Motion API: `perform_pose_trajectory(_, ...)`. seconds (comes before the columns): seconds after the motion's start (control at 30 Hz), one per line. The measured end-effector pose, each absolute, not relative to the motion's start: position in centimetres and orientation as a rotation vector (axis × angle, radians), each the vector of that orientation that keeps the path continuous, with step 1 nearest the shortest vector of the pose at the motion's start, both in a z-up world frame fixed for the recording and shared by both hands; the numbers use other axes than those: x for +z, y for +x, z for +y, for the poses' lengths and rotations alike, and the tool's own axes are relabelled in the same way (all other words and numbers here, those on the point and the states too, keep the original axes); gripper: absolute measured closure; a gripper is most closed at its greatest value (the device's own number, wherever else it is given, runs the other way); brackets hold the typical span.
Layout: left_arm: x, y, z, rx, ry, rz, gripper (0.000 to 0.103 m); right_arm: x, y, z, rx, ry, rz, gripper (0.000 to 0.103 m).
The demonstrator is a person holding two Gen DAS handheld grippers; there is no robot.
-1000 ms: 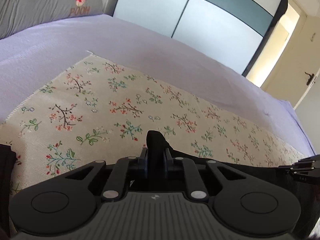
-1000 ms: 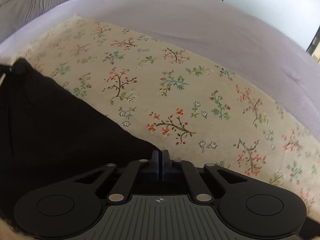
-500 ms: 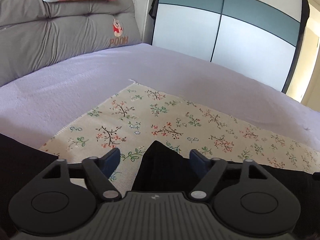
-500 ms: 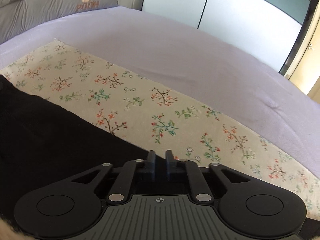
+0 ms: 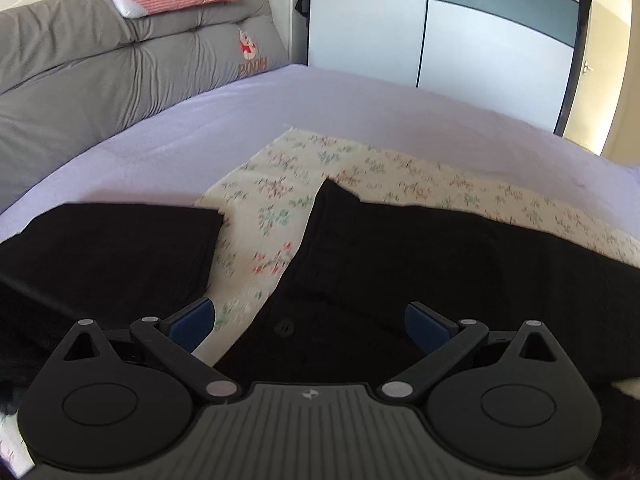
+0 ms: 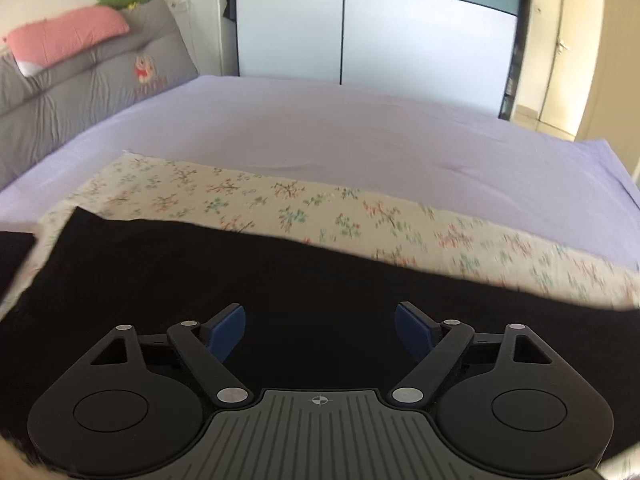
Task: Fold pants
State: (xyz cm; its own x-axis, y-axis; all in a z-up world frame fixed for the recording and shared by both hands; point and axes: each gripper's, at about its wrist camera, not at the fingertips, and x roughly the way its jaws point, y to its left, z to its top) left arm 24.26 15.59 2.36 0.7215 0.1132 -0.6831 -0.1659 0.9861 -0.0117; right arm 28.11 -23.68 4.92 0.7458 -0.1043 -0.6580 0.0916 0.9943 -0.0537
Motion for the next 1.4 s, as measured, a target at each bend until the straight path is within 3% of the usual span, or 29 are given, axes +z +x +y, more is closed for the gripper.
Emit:
perform_pose_trajectory(0.23,-1.4,16.5,20.8,0.259,-0.22,0.856,0.0,3.2,16.1,-19.8,-0.113,-0.004,0.767,0.014)
perform_pose_trajectory(0.43,-5.3,15.1,24.0,0.269,-0.321,0.908,0.0,-0.1,8.3,-16.5,-0.116,0.033,0.805,0.013)
perform_pose_trajectory(0.47,-5.2,15.1,24.0,0.274,-0.315,0.874,0.005,-0.6,7.3,-15.9,-0.12,0.042,0.813,0.013)
perform_pose_trajectory(0.5,-5.2,15.0,24.1,0.273,-0.297,0.848,0.03,-1.0,6.6,-15.4,-0.125,0.051,0.818,0.013)
perform_pose_trajectory(0.57,-5.3,15.3,24.5,0.278,-0.306,0.859,0.038,-1.6,5.2,-14.6,-0.133,0.071,0.827,0.013)
perform_pose_trajectory(0.63,-5.0,15.7,24.3,0.327,-0.271,0.889,0.034,-2.1,4.0,-13.6,-0.144,0.093,0.834,0.013)
perform_pose_trajectory(0.7,-4.4,16.1,23.4,0.391,-0.177,0.928,0.005,-2.4,3.7,-13.1,-0.158,0.111,0.85,0.013)
perform_pose_trajectory(0.73,-3.7,16.2,23.0,0.444,-0.142,0.933,0.0,-2.5,3.7,-13.0,-0.163,0.117,0.858,0.013)
perform_pose_trajectory(1.1,4.4,14.2,16.3,0.25,-0.222,0.786,0.0,-0.9,4.8,-13.0,-0.186,0.14,0.848,0.011)
perform_pose_trajectory(1.4,2.6,18.7,10.7,0.117,-0.257,0.8,0.0,1.3,8.7,-13.6,-0.205,0.092,0.799,0.005)
